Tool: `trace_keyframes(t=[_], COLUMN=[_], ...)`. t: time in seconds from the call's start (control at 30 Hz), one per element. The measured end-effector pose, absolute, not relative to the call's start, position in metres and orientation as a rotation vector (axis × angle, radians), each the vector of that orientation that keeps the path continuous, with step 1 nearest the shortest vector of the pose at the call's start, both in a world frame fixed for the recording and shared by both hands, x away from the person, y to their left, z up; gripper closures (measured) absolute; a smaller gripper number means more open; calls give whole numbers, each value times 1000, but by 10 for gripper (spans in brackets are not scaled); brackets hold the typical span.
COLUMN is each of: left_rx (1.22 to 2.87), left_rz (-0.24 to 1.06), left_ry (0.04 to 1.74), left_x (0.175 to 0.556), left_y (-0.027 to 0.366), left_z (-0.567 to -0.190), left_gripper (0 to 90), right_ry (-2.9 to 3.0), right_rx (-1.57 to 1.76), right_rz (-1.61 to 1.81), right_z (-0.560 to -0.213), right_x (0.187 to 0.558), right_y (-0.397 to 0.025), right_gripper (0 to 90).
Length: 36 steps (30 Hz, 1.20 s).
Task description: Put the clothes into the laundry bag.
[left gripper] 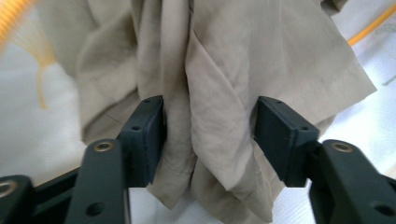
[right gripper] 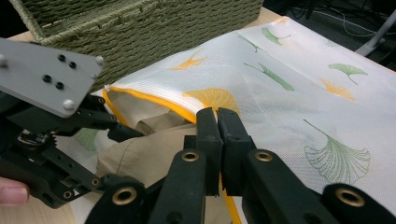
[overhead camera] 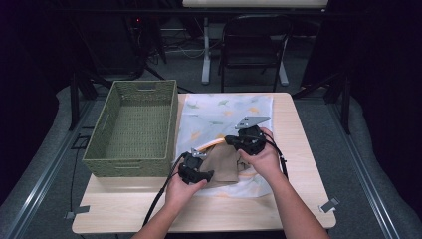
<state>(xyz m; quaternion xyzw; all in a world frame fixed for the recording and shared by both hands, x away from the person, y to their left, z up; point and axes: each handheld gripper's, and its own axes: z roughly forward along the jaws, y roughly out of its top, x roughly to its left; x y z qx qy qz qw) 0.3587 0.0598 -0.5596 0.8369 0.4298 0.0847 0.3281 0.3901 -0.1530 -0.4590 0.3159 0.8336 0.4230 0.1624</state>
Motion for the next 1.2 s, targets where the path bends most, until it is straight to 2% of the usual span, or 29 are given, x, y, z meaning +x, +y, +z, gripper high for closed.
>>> trace_keyframes(t=[0.13,0.2,0.3,0.43,1.2], left_rx=[2200,2206,2207,2207,2165], left_rz=[218,217,210,218,259], left_ry=[1109,1106,1097,1102,1152], left_x=[358,357,357,357,379], left_y=[60,59,57,55,29], left_z=[-563,-563,-564,-562,-545], left_gripper=[563,656,741,811,842], right_ry=[2380,2381,2384,2384,2394], right_rx=[900,901,898,897,877], right_rz=[1210,1207,1203,1200,1200], right_z=[-459,-459,-459,-460,-458], right_x=[390,390,390,389,387], right_y=[-153,-152,-151,-151,-148], right_gripper=[885,885,885,885,885])
